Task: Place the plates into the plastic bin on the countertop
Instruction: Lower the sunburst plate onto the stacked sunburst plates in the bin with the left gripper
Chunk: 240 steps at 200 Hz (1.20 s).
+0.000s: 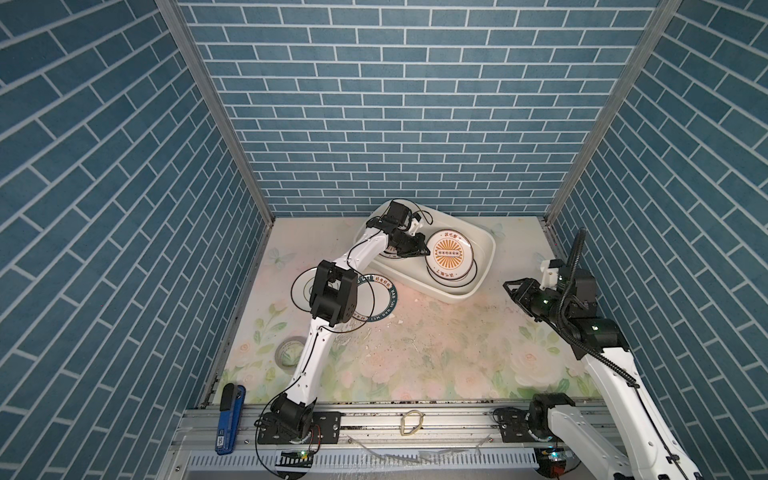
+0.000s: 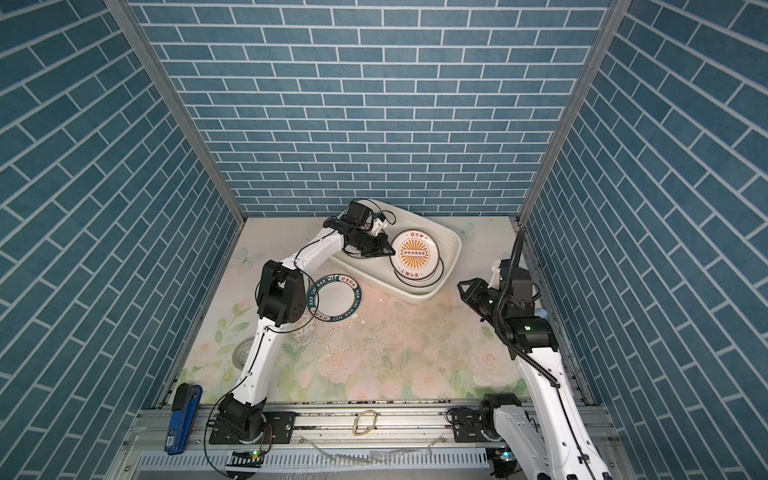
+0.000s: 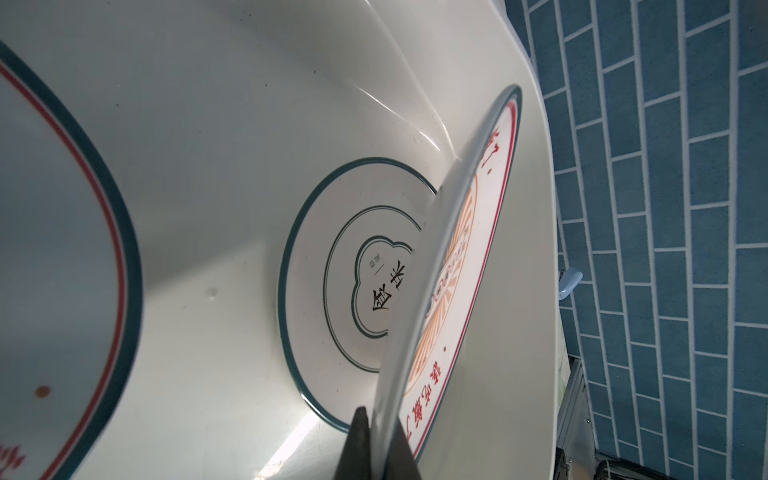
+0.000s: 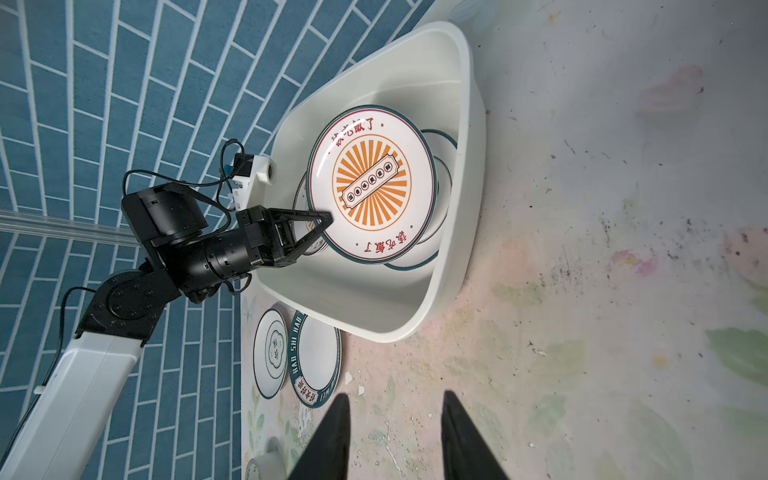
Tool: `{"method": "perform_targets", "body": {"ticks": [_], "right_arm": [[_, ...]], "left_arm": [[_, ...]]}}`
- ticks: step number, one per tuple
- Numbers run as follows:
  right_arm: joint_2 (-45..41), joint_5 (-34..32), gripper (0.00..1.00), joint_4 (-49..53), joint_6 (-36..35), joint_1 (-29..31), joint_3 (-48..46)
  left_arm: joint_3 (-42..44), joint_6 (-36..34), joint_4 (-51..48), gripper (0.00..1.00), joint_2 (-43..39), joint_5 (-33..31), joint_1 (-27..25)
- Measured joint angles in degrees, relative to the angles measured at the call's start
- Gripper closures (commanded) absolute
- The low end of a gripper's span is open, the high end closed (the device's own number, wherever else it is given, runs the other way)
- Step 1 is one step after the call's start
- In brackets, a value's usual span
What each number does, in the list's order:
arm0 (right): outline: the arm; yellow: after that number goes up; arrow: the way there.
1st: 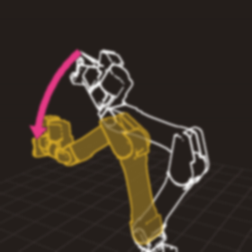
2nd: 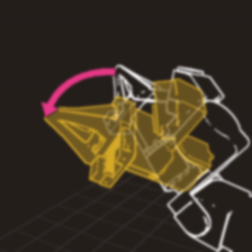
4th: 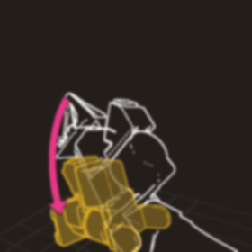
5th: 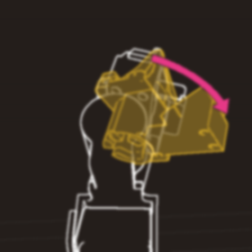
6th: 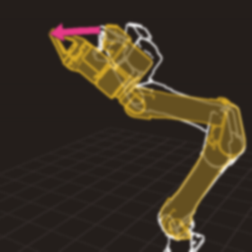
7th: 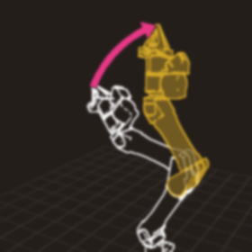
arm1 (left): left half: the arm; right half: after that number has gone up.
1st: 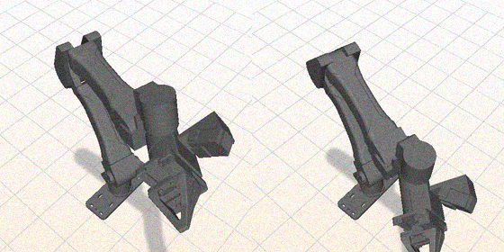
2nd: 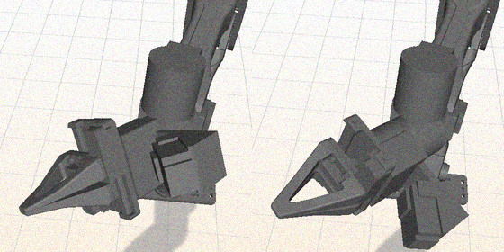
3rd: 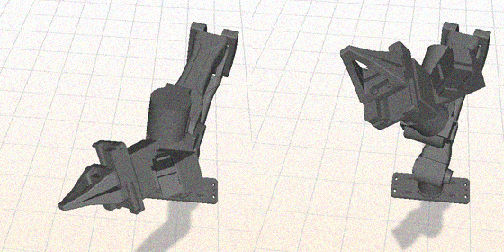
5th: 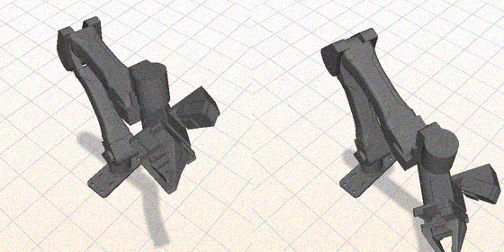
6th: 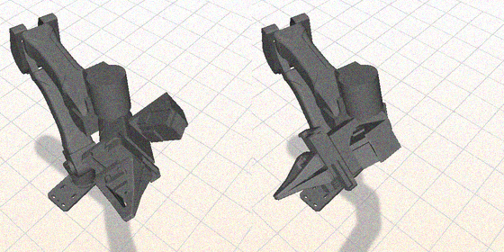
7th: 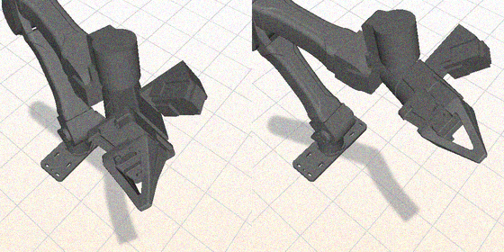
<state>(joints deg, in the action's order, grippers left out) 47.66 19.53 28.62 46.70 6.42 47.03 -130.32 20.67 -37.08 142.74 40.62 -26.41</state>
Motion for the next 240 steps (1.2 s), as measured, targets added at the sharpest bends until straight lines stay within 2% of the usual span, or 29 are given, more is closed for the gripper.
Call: {"method": "perform_targets", "body": {"ticks": [115,240], "right_arm": [[0.1,0.3,0.63,-1.2,0.0,0.0,-1.6],[0.8,0.4,0.63,-2.2,0.0,-0.1,-2.4]], "left_arm": [[0.0,-1.0,-1.7,1.0,0.5,-2.1,-0.9],[-0.9,-0.8,-1.6,0.95,2.2,-1.8,-0.8]]}}
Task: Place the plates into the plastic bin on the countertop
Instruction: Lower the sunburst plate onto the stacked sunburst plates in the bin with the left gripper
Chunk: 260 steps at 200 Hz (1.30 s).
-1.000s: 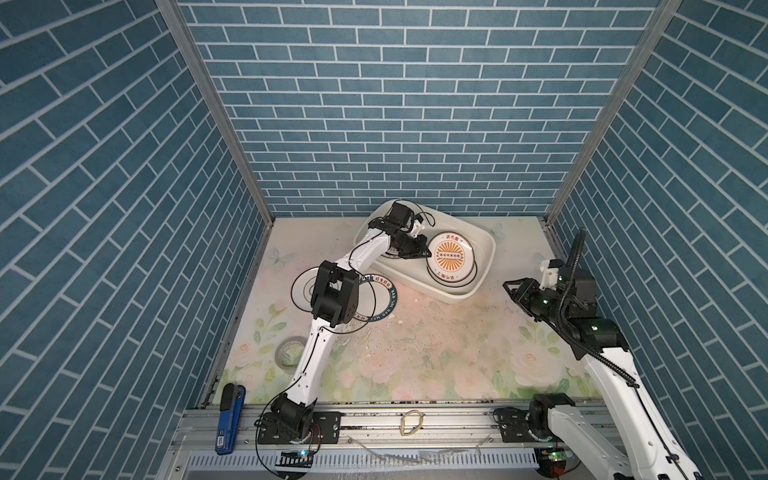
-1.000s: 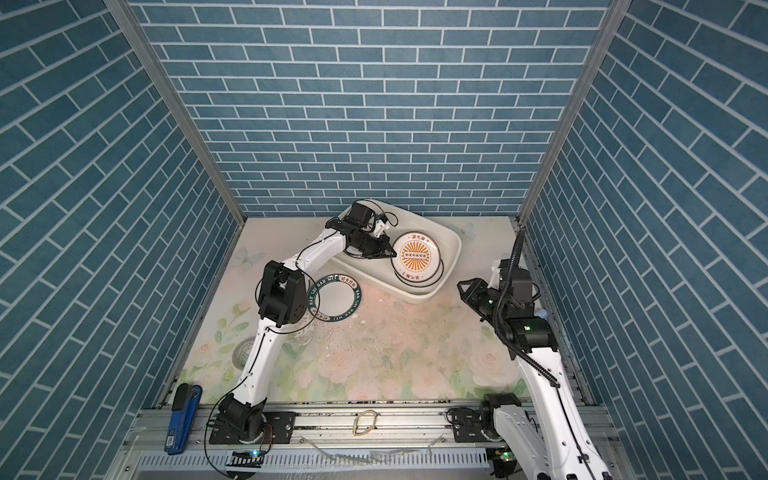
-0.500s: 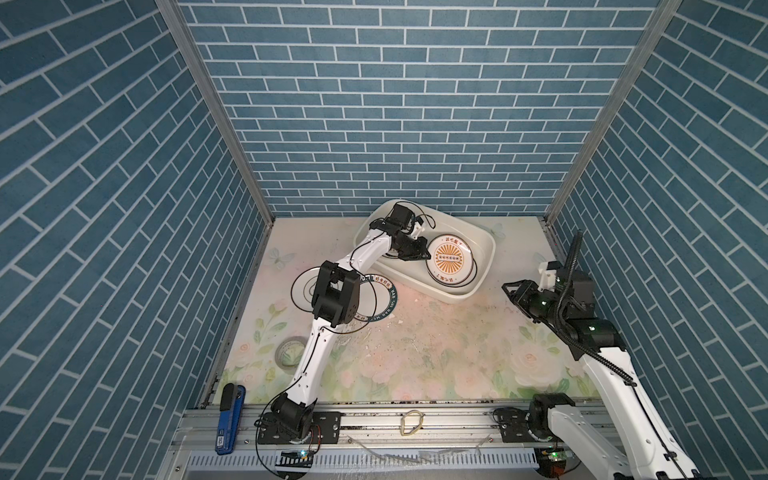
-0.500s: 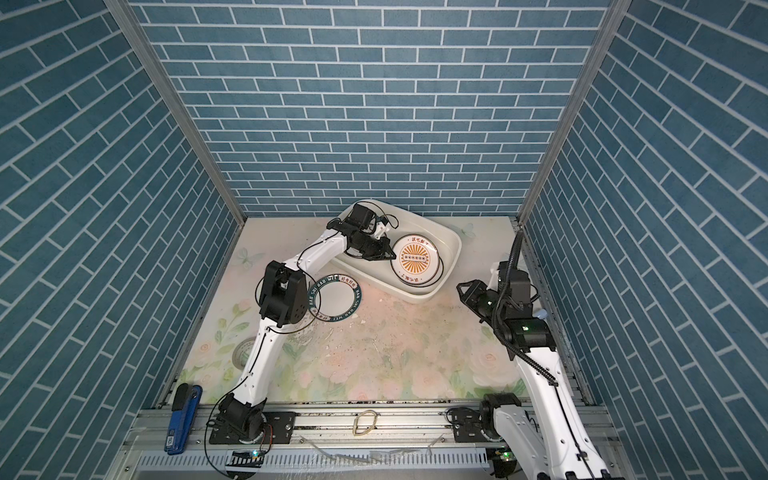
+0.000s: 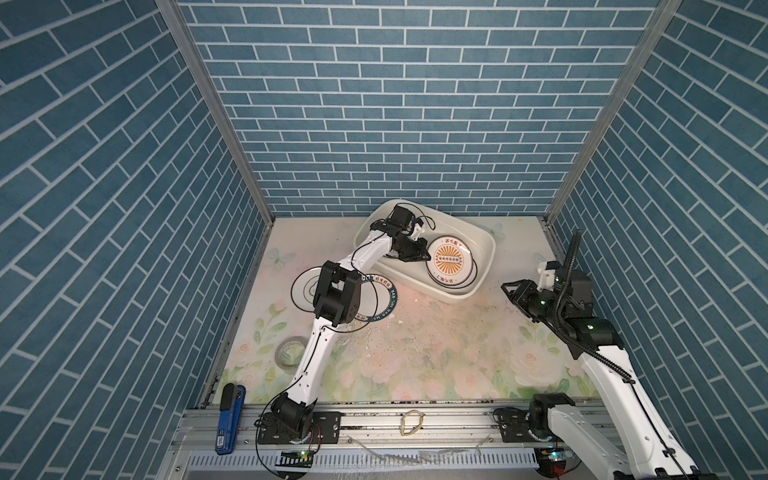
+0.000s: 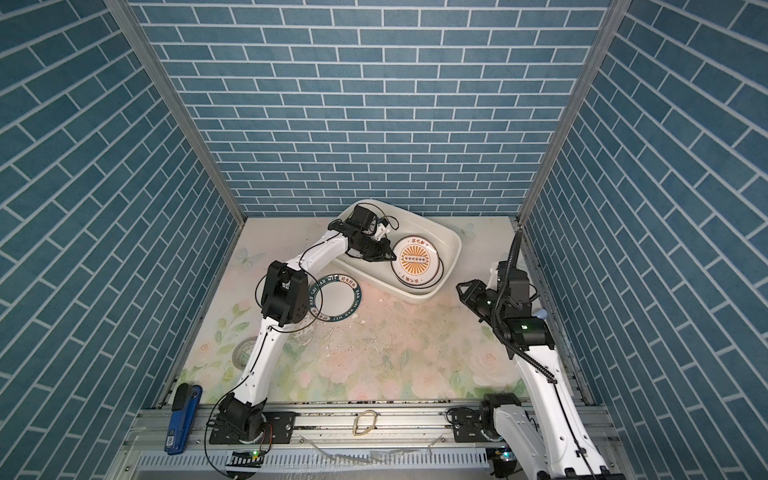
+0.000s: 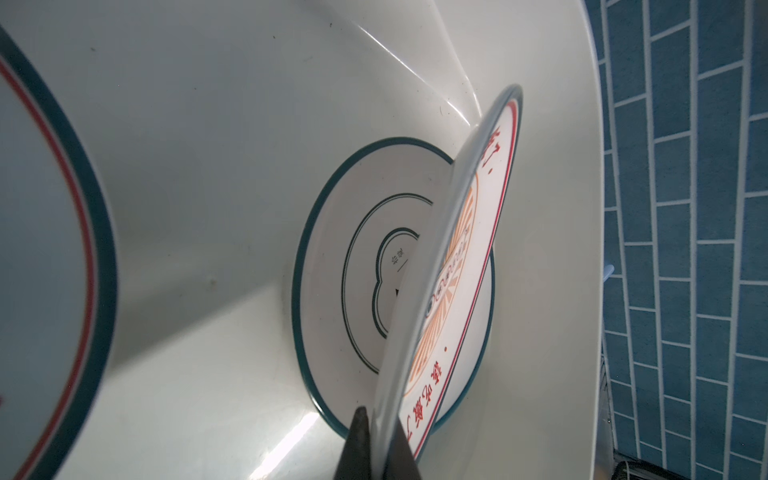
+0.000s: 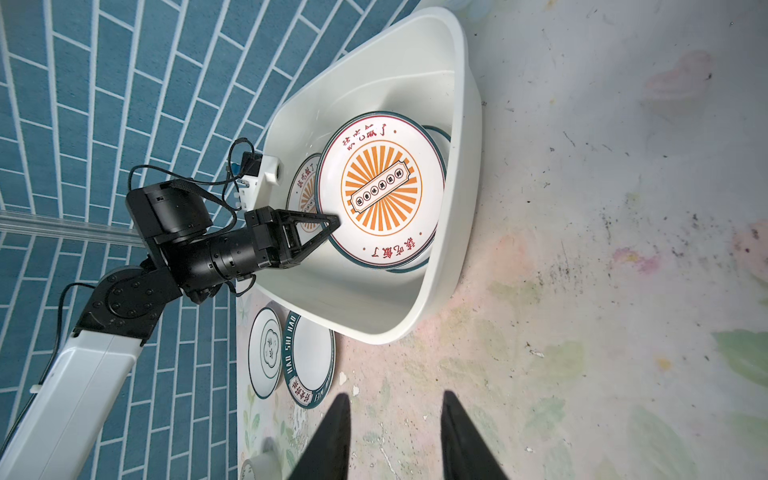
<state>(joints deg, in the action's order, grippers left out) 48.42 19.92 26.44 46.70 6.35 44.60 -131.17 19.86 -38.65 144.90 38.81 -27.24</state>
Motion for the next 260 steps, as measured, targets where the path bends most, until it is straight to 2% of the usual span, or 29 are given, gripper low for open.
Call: {"method": "perform_targets", "body": {"ticks": [112,197,260], "right_arm": [[1.0,0.1,0.63,-0.4,0.0,-0.2,-0.5],[1.4,0.3,0.64,-1.0,0.0,-0.4,-0.6],[2.1,0.5,0.63,-1.2,0.0,-0.5,-0.6]], "left_arm": [[-0.1,0.8,0.4,0.86,0.3,0.3,0.0],[-0.7,1.0,0.9,0.84,1.9,0.5,0.0],[-0.7,0.9,0.9,0.78,1.9,1.0,0.0]]}}
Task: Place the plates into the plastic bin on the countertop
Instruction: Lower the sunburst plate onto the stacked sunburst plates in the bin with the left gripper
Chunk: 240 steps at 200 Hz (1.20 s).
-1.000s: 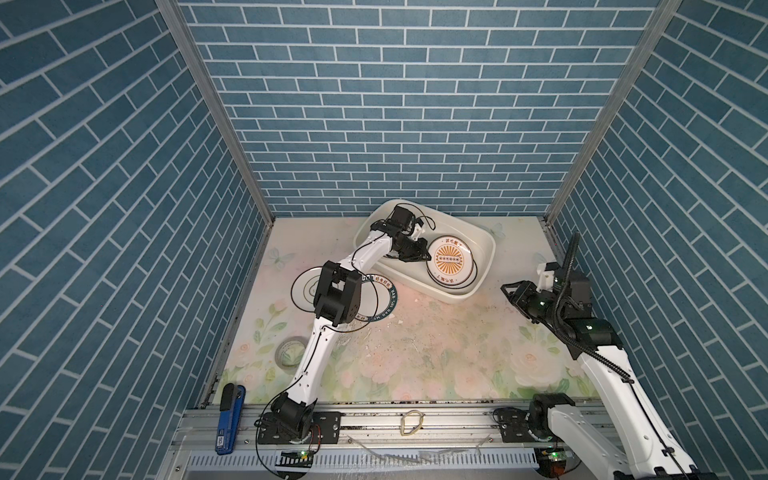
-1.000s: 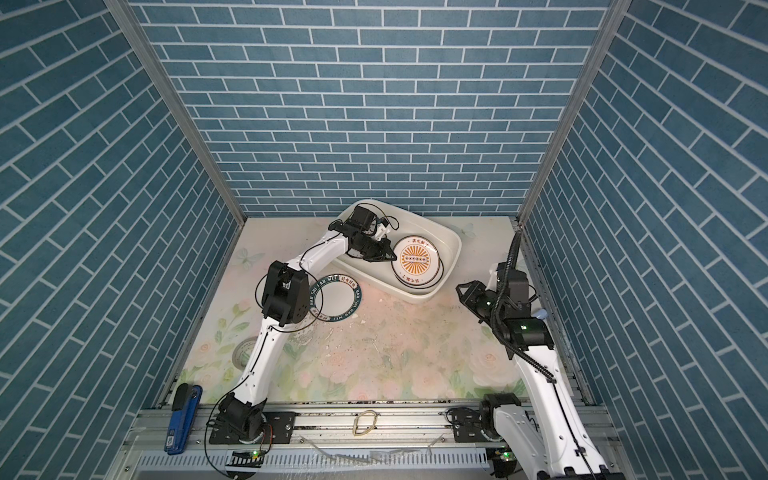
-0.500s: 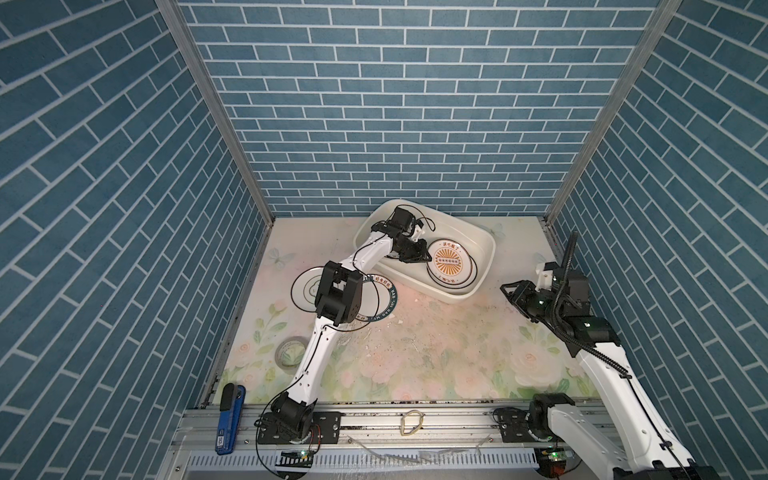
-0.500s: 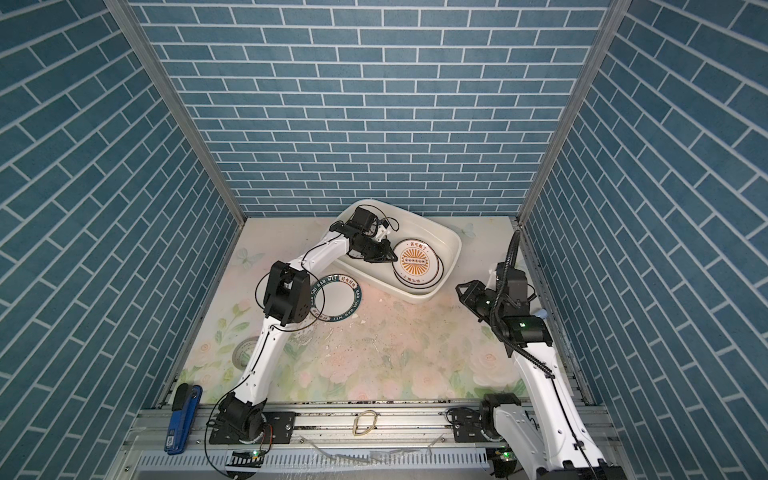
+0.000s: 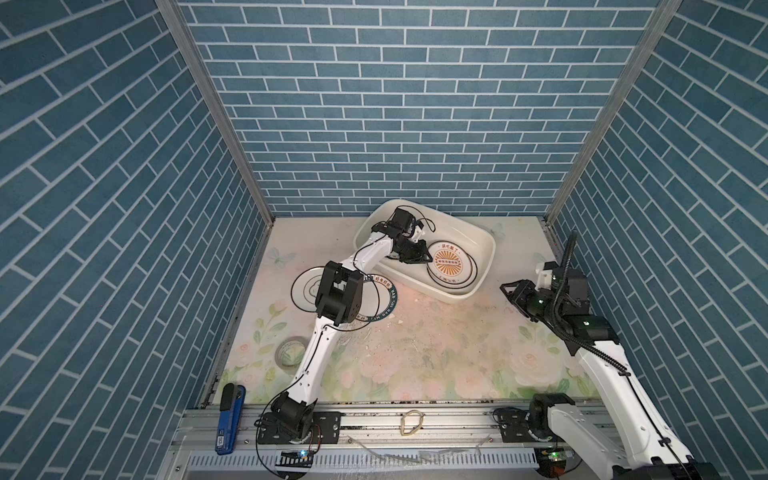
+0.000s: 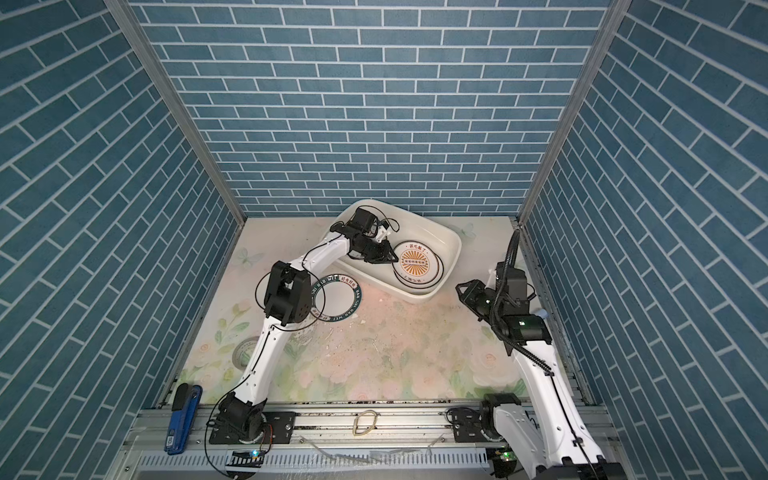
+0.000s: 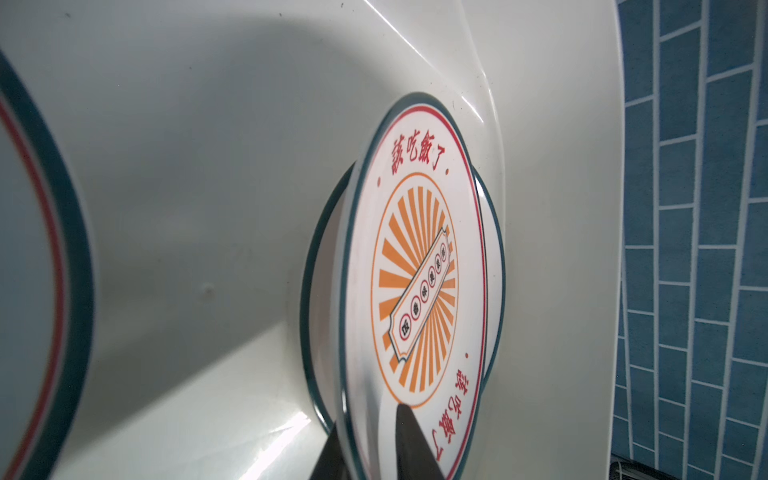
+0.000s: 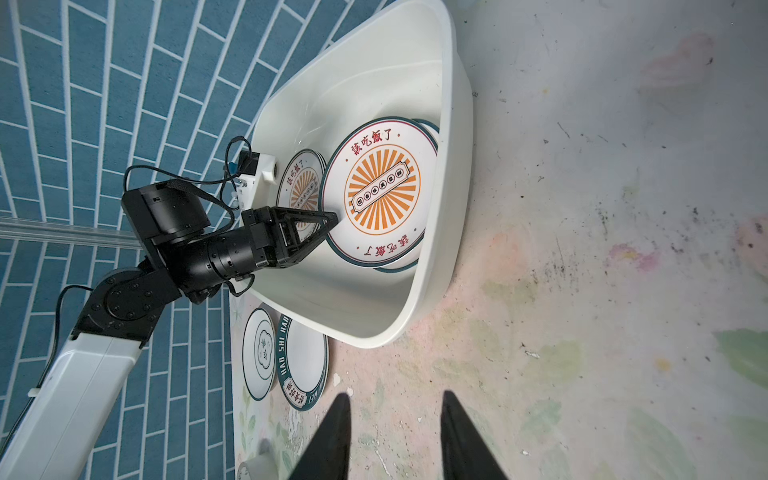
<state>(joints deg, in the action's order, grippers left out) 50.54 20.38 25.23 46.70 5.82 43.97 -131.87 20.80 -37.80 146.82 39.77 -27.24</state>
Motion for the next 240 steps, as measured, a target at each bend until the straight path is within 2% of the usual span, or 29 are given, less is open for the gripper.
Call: {"method": "perform_targets", "body": {"ticks": [63,135,240], "right_arm": [[0.3,0.2,0.63,-0.2,0.0,-0.1,0.0],[0.3,0.4,0.63,-0.4,0.0,-0.2,0.0],[0.2,0.4,0.63,-0.4,0.0,-0.3,0.0]], "left_arm": [[0.0,0.0,0.0,0.68,0.0,0.3,0.0],[0.0,-0.3,0.0,0.51,0.0,0.3,0.0],[0.0,0.0,0.0,0.41,0.0,0.7,0.0]]}}
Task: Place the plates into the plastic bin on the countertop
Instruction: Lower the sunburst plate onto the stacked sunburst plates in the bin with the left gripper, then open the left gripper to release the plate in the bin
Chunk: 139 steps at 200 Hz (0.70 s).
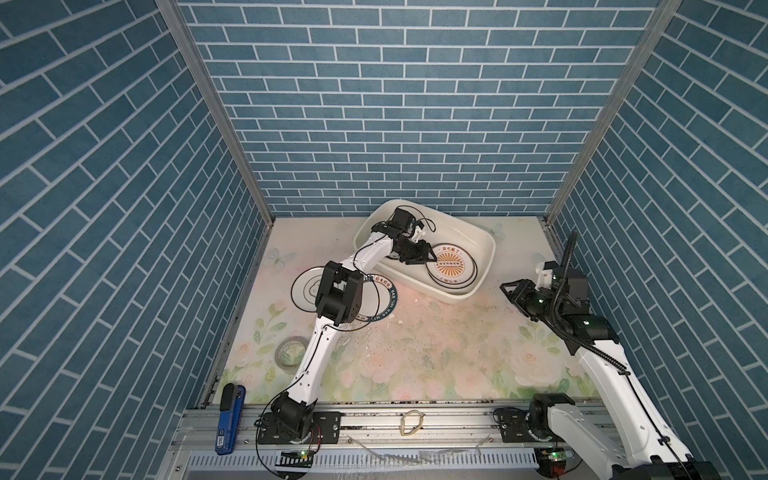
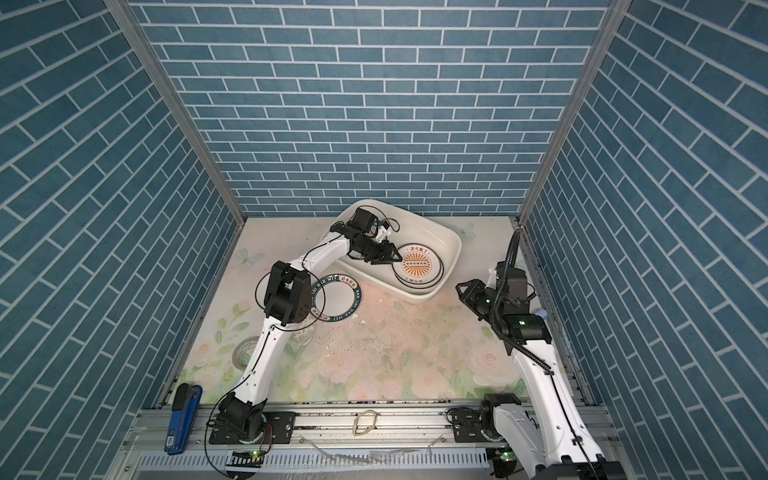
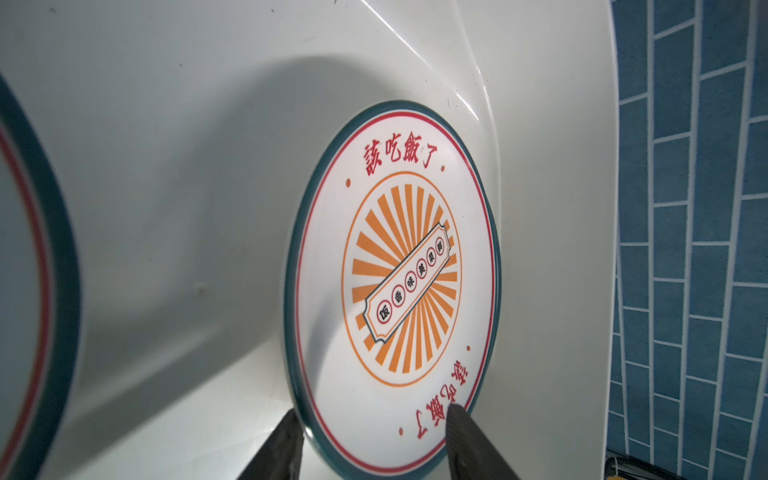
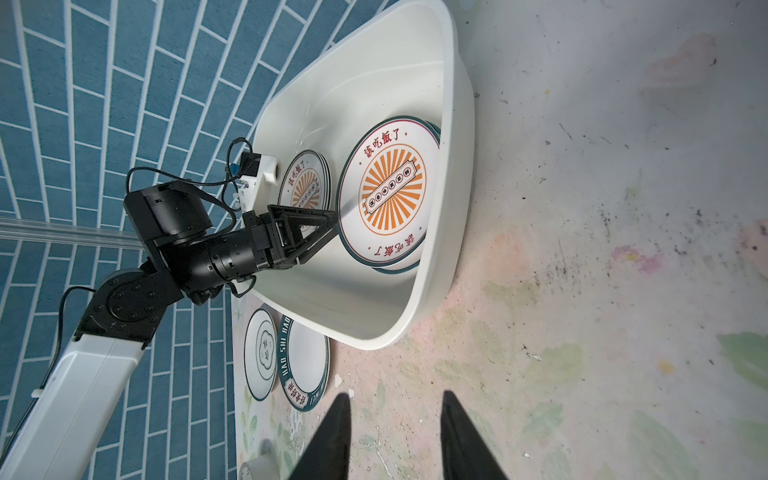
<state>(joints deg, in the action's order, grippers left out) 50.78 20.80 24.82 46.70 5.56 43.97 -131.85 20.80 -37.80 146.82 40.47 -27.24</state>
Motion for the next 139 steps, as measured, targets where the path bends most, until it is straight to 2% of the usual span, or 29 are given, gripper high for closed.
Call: {"method": "perform_targets", "body": {"ticks": [86,139], "right_arm": [[0.0,0.0,0.63,0.0,0.0,0.0,0.0],[0.0,0.0,0.63,0.0,0.0,-0.2,0.0]], "left_arm": [[0.0,0.0,0.2,0.34,0.0,0.7,0.0],[-0.5,-2.9,-2.1,0.3,-0.8,-1.1,0.2]]}}
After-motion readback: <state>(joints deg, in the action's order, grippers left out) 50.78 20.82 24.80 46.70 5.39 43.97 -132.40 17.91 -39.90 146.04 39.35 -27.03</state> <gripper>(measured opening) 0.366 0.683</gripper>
